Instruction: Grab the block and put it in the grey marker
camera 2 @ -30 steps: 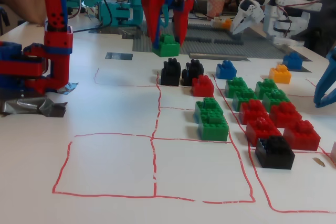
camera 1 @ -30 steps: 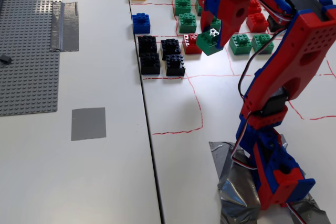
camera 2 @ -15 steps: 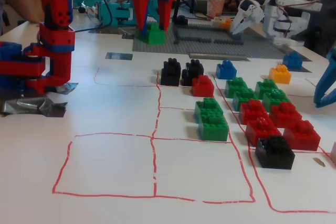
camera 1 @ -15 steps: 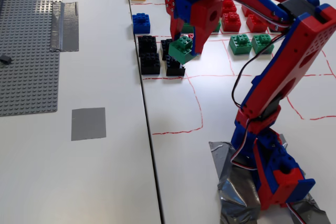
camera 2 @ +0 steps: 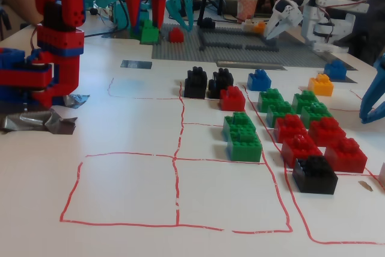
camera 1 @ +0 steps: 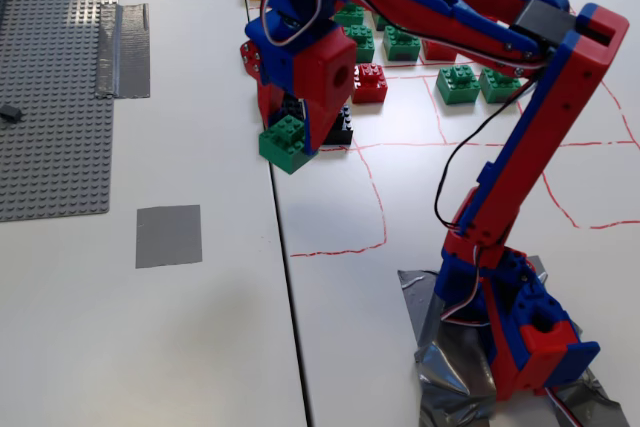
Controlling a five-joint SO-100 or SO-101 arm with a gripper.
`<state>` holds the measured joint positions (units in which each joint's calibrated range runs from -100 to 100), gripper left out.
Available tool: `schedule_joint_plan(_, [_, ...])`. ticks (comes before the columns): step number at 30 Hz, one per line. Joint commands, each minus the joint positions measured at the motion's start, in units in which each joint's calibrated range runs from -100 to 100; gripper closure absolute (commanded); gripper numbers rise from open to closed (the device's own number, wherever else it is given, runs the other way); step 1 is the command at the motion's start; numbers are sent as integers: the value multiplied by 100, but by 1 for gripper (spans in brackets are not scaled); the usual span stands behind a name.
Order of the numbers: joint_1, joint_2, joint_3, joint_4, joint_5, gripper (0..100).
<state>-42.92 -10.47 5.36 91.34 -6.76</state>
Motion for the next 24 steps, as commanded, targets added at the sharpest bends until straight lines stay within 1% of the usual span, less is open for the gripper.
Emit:
schedule_joint_plan(1, [-212,-108,-463,-149,-142,100])
schedule_joint_plan(13, [-939,725,-827,-570,-1050,100])
schedule_joint_plan(24, [-1017,1196,-1153,-1455,-1670,100])
